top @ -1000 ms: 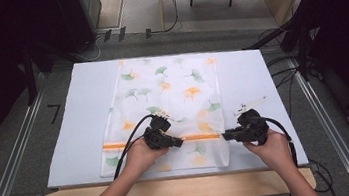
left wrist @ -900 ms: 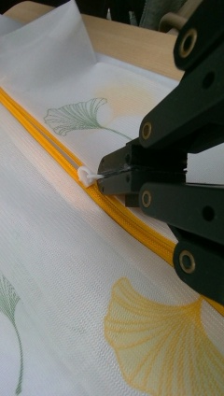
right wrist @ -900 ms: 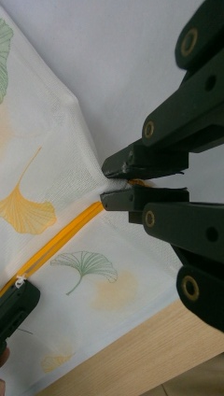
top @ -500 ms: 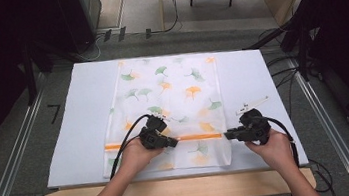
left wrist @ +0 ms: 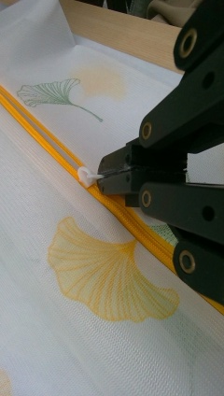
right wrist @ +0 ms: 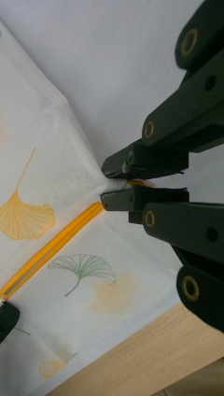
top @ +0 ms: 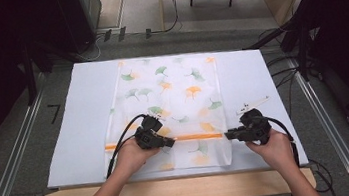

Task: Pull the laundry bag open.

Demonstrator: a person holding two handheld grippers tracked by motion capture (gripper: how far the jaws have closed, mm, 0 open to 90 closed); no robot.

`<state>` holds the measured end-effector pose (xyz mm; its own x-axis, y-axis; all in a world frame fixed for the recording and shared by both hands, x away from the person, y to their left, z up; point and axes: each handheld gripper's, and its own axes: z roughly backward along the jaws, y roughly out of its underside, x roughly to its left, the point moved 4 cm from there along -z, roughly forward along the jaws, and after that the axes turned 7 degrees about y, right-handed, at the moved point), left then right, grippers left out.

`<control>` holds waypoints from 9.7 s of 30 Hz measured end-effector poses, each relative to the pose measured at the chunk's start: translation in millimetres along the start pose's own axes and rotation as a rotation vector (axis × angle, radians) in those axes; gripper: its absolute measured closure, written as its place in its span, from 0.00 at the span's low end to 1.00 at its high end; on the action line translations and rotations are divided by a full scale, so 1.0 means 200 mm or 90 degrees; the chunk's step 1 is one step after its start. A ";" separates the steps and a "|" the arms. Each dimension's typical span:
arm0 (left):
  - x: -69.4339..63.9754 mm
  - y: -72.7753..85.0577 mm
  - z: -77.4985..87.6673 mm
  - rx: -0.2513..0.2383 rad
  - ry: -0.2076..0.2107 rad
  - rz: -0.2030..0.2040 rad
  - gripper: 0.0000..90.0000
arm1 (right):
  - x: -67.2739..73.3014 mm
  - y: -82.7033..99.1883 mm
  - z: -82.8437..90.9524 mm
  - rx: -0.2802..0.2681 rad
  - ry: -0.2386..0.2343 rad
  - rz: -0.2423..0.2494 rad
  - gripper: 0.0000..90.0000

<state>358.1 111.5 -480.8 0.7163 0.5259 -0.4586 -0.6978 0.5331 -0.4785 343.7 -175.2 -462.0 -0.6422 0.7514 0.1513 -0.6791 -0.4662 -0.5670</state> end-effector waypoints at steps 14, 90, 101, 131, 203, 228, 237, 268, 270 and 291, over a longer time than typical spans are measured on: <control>0.01 0.01 0.01 0.003 0.004 0.003 1.00 | 0.00 0.00 0.00 0.003 -0.004 -0.001 0.94; 0.12 0.16 0.20 0.011 -0.042 0.043 1.00 | -0.03 -0.01 -0.02 0.022 -0.011 -0.001 0.94; 0.17 0.22 0.28 0.000 -0.046 0.051 1.00 | -0.03 -0.01 -0.02 0.027 -0.007 -0.002 0.94; 0.23 0.28 0.34 0.018 -0.046 0.074 1.00 | -0.03 0.00 -0.02 0.033 -0.010 -0.004 0.94; 0.35 0.44 0.55 -0.004 -0.075 0.136 1.00 | -0.05 -0.02 -0.05 0.051 -0.009 0.003 0.94; 0.39 0.51 0.63 -0.021 -0.090 0.161 1.00 | -0.05 -0.02 -0.05 0.052 -0.010 0.004 0.94; 0.43 0.55 0.68 -0.021 -0.106 0.171 1.00 | -0.05 -0.02 -0.05 0.053 -0.011 0.001 0.94; 0.44 0.58 0.69 -0.018 -0.090 0.188 1.00 | -0.07 -0.01 -0.05 0.059 0.002 -0.009 0.93; 0.44 0.58 0.69 -0.018 -0.086 0.187 1.00 | -0.08 -0.01 -0.05 0.058 0.006 -0.009 0.93; 0.43 0.58 0.66 -0.021 -0.069 0.184 1.00 | -0.12 0.01 -0.08 0.076 0.015 -0.017 0.91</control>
<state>337.3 306.5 -476.8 0.4816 0.7215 -0.4974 -0.8707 0.3295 -0.3650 362.7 -186.9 -478.9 -0.6150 0.7751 0.1450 -0.7348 -0.4966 -0.4619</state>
